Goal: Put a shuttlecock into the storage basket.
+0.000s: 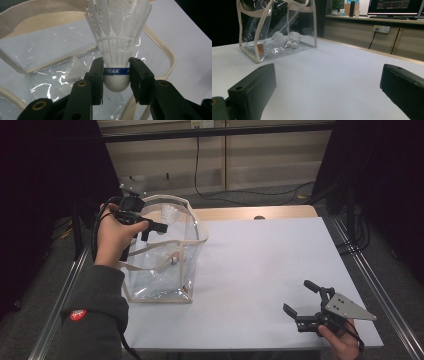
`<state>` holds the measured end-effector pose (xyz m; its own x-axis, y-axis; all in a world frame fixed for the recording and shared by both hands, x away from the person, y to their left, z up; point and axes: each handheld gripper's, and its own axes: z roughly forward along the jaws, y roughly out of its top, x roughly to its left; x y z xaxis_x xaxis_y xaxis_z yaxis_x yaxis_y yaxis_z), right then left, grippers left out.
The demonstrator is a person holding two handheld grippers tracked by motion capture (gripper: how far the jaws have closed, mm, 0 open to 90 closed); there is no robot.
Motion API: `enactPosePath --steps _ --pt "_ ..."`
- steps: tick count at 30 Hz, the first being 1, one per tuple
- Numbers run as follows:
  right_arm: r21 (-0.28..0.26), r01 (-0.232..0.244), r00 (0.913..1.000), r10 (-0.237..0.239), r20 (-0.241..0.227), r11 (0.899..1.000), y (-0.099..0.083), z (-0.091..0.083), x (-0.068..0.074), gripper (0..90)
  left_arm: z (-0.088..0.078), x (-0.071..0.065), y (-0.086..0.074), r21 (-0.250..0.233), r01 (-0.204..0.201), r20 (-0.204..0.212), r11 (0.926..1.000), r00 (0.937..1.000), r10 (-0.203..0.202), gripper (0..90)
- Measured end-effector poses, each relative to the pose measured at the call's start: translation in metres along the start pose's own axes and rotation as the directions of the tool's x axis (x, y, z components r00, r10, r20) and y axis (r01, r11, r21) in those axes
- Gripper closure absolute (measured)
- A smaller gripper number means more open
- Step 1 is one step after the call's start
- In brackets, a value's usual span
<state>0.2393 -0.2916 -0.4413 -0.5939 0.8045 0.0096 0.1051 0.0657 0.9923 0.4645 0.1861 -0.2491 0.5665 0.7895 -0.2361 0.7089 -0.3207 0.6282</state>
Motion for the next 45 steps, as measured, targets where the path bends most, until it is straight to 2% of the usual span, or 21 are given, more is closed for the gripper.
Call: enactPosePath --steps 29,45 --pt "0.001 0.003 1.0000 -0.003 -0.003 1.000 0.000 0.000 0.000 0.2 -0.002 0.008 -0.009 0.007 0.028 0.003 0.9996 0.9996 -0.028 65.2" --pt "0.001 0.000 1.0000 0.000 -0.001 1.000 0.000 0.000 0.000 0.2 0.000 0.010 -0.012 0.014 0.020 0.001 0.9997 0.9998 -0.020 64.9"
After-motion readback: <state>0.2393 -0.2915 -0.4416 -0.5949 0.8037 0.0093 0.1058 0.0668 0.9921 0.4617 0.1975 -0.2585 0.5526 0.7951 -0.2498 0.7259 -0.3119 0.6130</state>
